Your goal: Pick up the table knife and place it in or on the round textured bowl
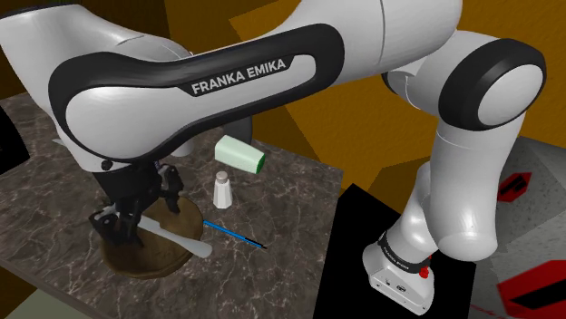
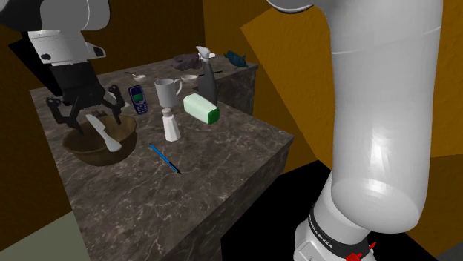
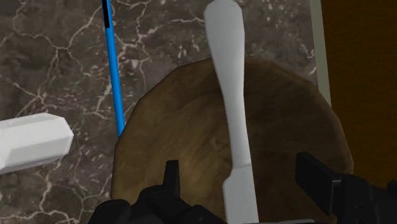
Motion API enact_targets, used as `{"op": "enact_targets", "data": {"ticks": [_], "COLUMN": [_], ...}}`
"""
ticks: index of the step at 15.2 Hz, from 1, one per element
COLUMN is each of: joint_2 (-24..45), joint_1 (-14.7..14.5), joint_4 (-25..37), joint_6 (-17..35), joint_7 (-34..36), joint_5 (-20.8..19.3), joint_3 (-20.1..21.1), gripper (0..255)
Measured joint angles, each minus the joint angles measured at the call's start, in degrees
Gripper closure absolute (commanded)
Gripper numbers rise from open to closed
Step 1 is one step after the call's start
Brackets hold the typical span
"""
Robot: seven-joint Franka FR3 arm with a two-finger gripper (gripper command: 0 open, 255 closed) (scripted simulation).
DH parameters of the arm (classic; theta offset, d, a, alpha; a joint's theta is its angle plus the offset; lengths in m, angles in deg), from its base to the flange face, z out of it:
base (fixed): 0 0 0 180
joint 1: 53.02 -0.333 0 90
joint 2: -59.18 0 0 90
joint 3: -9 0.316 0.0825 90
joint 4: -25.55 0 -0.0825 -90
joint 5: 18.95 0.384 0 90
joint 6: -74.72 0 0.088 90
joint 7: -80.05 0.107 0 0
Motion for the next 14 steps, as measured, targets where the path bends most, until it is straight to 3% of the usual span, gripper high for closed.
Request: {"op": "enact_targets", "data": {"ticks": [5, 8, 14], "joint_2": [-0.3, 1.0, 1.2], "joint_1": [-0.1, -0.4, -0.4], "joint_4": [1.7, 7.9, 8.8], "joint_6": [-1.9, -6.9, -7.7], "joint_7": [0.1, 0.2, 0.2], "joint_5": [0.1, -0.3, -0.4], "joint_3": [0.1, 0.0, 0.0], "gripper": [0, 0, 0]}}
